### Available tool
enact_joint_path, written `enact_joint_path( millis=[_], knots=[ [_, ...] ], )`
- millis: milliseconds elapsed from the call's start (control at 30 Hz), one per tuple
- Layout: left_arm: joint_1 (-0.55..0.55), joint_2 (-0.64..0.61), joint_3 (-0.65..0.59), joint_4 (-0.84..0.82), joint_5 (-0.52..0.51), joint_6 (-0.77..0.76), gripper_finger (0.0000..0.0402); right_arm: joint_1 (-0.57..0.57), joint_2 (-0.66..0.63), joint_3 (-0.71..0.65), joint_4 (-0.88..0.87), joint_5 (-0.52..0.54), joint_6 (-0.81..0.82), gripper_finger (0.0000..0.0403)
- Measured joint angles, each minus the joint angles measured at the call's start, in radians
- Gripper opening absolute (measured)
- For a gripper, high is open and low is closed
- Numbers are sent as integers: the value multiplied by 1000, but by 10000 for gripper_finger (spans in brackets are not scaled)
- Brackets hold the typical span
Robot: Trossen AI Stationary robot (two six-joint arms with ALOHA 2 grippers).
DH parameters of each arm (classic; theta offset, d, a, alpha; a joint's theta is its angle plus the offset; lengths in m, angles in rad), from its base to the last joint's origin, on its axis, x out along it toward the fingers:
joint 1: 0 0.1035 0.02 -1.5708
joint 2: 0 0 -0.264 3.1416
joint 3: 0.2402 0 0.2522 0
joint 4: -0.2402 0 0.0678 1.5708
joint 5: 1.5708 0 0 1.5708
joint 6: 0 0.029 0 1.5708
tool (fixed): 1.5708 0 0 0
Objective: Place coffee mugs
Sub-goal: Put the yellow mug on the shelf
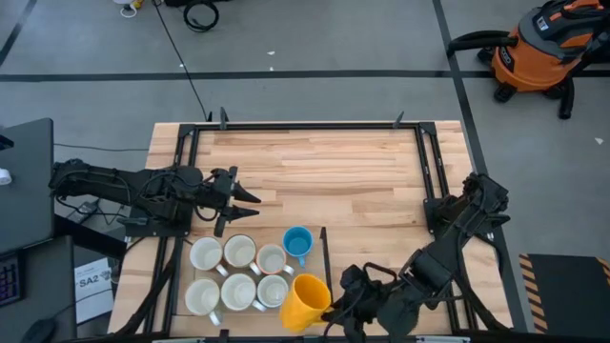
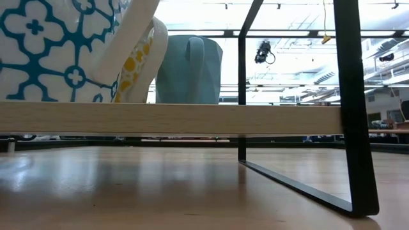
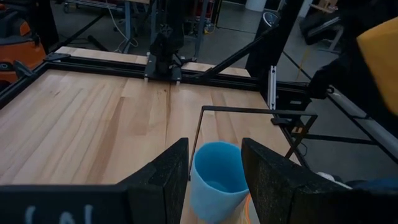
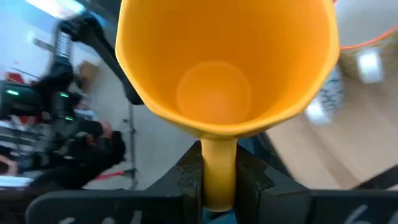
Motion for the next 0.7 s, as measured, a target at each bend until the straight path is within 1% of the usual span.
enact_joint_path(
  millis=[133,233,467,600,700],
  knots=[
    [0,0,0,0,0,0,156,31,19,0,63,61,19,57],
    [0,0,0,-5,0,0,156,49,51,0,156,107,19,57],
    [0,0,0,-6,0,-21,156,102,169,-1,352,194,15,57],
    [0,0,0,-6,0,-21,156,131,211,0,373,267,21,57],
    [0,0,-1,-4,0,-20,156,145,223,0,347,317,25,57]
  ],
)
